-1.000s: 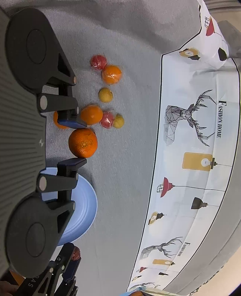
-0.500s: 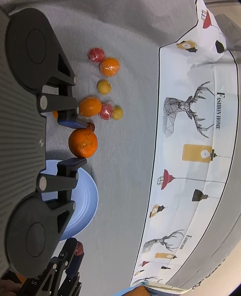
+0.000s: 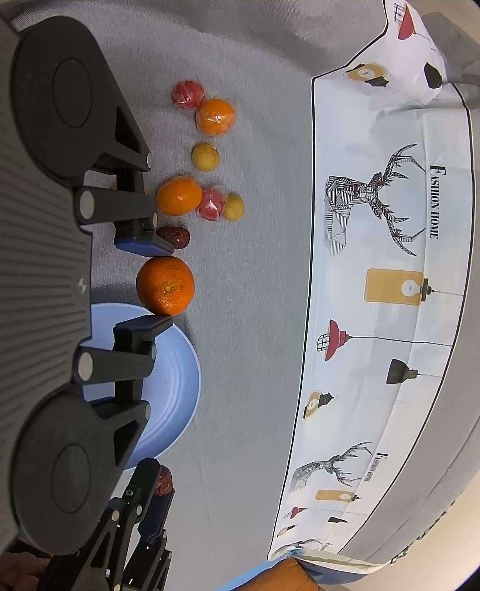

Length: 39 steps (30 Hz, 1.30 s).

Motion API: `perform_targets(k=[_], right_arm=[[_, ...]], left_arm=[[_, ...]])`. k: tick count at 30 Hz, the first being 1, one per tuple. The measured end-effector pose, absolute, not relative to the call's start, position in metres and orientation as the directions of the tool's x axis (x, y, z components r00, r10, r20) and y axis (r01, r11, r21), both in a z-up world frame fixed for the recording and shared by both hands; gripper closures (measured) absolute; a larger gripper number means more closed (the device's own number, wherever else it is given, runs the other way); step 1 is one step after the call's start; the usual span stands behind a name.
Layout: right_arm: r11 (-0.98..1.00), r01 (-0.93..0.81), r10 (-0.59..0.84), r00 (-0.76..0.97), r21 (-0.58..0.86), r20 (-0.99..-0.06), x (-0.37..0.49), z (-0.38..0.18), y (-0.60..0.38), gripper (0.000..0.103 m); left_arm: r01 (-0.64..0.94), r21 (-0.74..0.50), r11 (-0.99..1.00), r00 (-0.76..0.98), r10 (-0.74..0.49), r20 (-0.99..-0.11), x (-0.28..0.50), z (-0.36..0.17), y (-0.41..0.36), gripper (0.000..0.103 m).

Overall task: Organize fruits
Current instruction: 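Carry the date over the blue plate with the right tool while the left tool carries the orange there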

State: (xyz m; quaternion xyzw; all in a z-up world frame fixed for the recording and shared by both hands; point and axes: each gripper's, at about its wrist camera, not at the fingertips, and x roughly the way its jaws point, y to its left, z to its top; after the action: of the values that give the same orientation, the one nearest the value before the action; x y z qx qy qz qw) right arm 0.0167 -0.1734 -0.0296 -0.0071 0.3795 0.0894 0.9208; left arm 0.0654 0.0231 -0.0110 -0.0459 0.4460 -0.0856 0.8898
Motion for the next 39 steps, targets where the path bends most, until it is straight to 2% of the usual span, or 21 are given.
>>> perform_targets(k=[18, 25, 39], right_arm=[[0.984, -0.173, 0.151, 0.688, 0.042, -0.710, 0.017, -0.031, -0.170, 0.069], [0.985, -0.172, 0.145, 0.682, 0.035, -0.717, 0.018, -0.032, -0.168, 0.069], [0.984, -0.175, 0.136, 0.671, 0.023, -0.729, 0.019, -0.035, -0.168, 0.069]], left_arm=[[0.175, -0.163, 0.971, 0.560, -0.235, -0.795, 0.063, -0.016, 0.014, 0.065], [0.259, -0.112, 0.959, 0.549, -0.242, -0.800, 0.057, -0.019, -0.003, 0.065], [0.331, -0.083, 0.940, 0.528, -0.258, -0.809, 0.051, -0.027, -0.019, 0.065]])
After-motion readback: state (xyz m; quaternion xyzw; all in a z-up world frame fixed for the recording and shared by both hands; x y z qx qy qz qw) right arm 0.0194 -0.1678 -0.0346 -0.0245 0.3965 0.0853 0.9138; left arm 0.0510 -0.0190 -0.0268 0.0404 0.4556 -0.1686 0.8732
